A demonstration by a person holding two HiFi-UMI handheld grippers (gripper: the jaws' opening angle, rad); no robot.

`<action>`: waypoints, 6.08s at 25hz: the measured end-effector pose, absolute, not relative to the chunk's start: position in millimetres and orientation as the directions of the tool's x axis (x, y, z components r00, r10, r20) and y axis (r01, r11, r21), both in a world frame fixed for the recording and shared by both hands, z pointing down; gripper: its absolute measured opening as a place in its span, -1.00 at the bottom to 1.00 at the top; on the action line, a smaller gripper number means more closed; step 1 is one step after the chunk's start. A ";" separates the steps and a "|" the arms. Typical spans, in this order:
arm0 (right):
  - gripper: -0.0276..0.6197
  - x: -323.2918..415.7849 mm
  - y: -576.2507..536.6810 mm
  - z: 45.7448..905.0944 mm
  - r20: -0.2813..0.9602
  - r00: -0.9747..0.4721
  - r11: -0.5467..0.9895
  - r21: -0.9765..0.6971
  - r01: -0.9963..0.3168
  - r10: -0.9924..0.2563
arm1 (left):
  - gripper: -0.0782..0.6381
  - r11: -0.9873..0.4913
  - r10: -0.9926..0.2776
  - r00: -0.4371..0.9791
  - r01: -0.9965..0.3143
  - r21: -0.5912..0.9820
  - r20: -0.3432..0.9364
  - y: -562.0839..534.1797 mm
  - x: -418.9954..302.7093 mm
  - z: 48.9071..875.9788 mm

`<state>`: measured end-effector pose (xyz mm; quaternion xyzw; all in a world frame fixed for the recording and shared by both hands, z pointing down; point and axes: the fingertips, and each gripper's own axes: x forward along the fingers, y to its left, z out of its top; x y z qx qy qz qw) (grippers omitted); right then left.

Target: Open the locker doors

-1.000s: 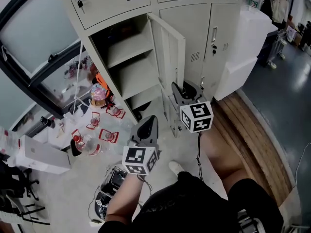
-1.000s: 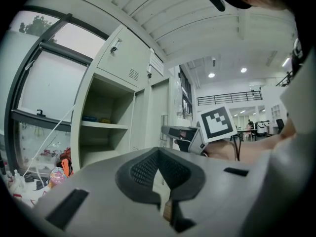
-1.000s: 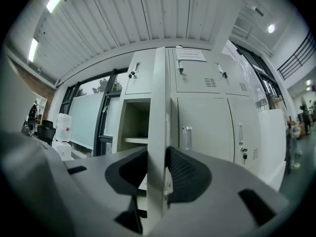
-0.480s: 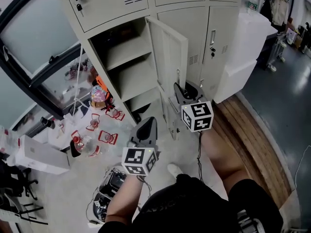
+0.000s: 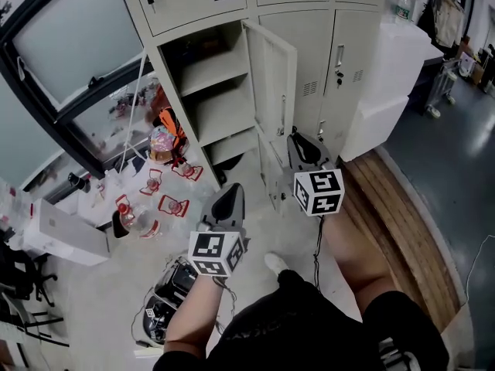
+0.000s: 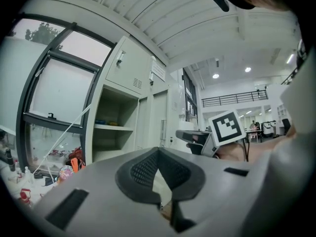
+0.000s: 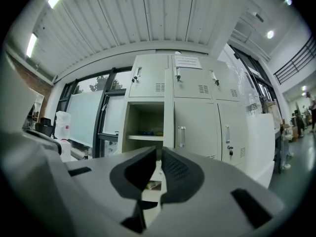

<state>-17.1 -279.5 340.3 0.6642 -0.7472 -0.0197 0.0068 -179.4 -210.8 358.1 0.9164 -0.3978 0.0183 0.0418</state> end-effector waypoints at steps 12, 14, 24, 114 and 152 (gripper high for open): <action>-0.91 -49.0 -201.8 352.4 0.054 -0.213 0.215 0.019 -0.976 -0.975 | -0.79 -0.641 -0.755 0.646 -0.763 0.085 0.108 -148.6 -197.6 369.0; -0.91 -48.8 -194.6 352.5 0.052 -0.235 0.236 0.019 -0.971 -0.971 | -0.79 -0.626 -0.767 0.631 -0.776 0.082 0.112 -141.9 -195.9 370.8; -0.91 -6.3 -152.3 355.8 0.082 -0.388 0.391 0.027 -0.920 -0.918 | -0.79 -0.496 -0.855 0.507 -0.861 0.113 0.109 -102.4 -147.3 374.0; -0.91 227.6 -112.2 339.2 0.049 -0.259 0.259 -0.013 -0.966 -0.965 | -0.79 -0.702 -0.703 0.707 -0.707 0.085 0.074 -86.1 127.9 351.7; -0.91 250.8 -332.4 330.7 0.022 -0.118 0.115 -0.093 -0.989 -0.993 | -0.79 -0.810 -0.576 0.813 -0.581 0.077 0.083 -284.4 163.2 350.3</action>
